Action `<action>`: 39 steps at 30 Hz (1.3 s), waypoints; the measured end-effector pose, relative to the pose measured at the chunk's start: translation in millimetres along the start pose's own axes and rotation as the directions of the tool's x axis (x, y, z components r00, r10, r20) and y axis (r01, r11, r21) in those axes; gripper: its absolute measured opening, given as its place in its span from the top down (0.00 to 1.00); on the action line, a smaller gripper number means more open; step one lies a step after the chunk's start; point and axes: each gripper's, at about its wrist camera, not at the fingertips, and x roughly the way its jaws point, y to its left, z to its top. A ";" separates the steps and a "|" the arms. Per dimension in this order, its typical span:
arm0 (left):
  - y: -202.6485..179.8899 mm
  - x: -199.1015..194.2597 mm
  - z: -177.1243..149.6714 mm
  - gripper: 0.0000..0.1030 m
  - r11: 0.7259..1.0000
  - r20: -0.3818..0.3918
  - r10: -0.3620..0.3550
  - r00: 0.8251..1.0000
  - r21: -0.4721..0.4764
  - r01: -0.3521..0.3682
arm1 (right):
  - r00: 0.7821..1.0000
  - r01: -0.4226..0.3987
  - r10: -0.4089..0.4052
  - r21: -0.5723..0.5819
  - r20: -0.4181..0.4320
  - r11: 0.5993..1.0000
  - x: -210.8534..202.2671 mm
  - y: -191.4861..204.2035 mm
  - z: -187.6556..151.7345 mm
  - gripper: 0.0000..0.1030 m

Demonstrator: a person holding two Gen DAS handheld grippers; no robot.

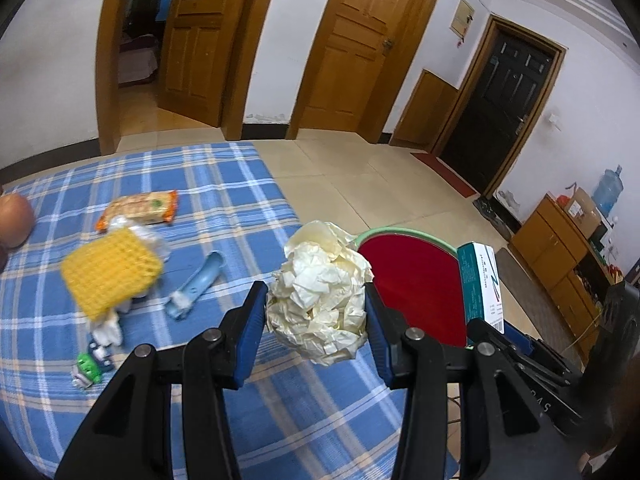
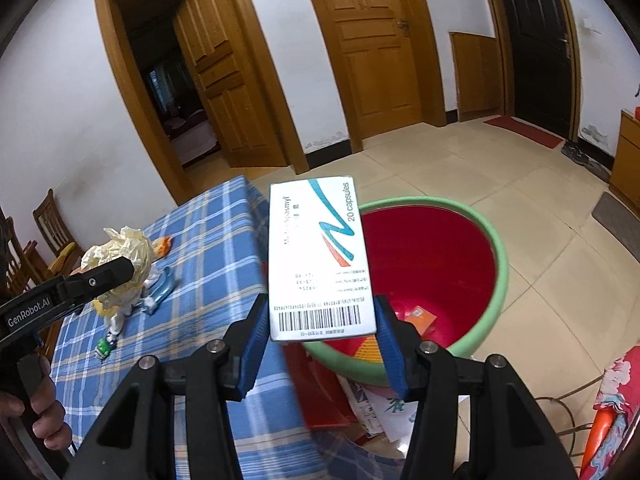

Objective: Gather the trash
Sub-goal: 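Carry the white paper and medicine box with both tools over the red bin, then open both tools to drop the paper and box into the bin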

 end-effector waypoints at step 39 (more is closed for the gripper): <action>-71.4 118.1 -13.7 0.48 0.989 -0.162 -0.008 0.987 0.144 0.032 | 0.995 0.073 -0.061 0.149 -0.082 0.986 43.4 -82.6 -4.3 0.47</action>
